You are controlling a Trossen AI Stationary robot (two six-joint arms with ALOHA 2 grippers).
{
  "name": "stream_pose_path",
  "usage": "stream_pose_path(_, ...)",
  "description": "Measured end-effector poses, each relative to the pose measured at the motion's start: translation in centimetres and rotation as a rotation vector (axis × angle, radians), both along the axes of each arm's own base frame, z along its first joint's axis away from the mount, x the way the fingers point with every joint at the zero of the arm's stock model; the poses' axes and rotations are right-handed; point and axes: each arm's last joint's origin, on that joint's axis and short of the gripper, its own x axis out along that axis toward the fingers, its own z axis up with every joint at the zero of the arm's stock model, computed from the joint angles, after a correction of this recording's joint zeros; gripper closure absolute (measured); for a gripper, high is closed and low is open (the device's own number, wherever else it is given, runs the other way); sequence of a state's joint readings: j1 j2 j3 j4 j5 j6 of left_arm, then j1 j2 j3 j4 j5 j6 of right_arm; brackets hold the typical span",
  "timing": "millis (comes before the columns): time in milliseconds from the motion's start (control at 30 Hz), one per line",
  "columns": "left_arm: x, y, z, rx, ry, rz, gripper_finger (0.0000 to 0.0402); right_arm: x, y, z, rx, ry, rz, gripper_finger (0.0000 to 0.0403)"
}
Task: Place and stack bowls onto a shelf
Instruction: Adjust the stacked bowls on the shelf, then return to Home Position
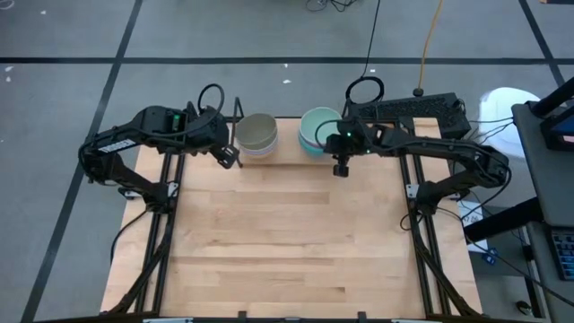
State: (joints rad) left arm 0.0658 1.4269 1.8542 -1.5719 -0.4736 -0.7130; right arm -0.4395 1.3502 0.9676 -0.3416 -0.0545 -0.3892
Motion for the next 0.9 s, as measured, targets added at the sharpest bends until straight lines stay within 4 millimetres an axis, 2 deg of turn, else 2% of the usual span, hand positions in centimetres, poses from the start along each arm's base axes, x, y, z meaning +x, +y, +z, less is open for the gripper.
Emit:
stream_pose_path(200, 0.0, 0.0, 0.0, 0.014, 0.010, -0.015, 0.0399, -0.3, 0.1, 0.4, -0.015, -0.003, 0.011, 0.0403)
stream_pose_path(367, -0.6, 0.0, 0.4, 0.037, 0.002, -0.023, 0.0397, -1.7, 1.7, 3.3, -0.065, -0.106, 0.048, 0.0403)
stream_pose_path(533, -2.6, 0.0, 1.4, 0.051, -0.047, -0.022, 0.0394, -5.0, 4.2, 7.3, -0.113, -0.264, 0.077, 0.0403)
stream_pose_path(667, -4.8, -0.1, 2.5, 0.083, -0.108, -0.006, 0.0398, -8.4, 6.0, 10.2, -0.155, -0.422, 0.097, 0.0403)
stream_pose_path(767, -6.8, -0.1, 3.3, 0.103, -0.158, 0.006, 0.0393, -10.8, 7.2, 11.7, -0.186, -0.521, 0.118, 0.0403)
stream_pose_path(900, -9.1, -0.3, 4.0, 0.114, -0.220, 0.013, 0.0397, -13.3, 8.2, 12.6, -0.184, -0.592, 0.119, 0.0403)
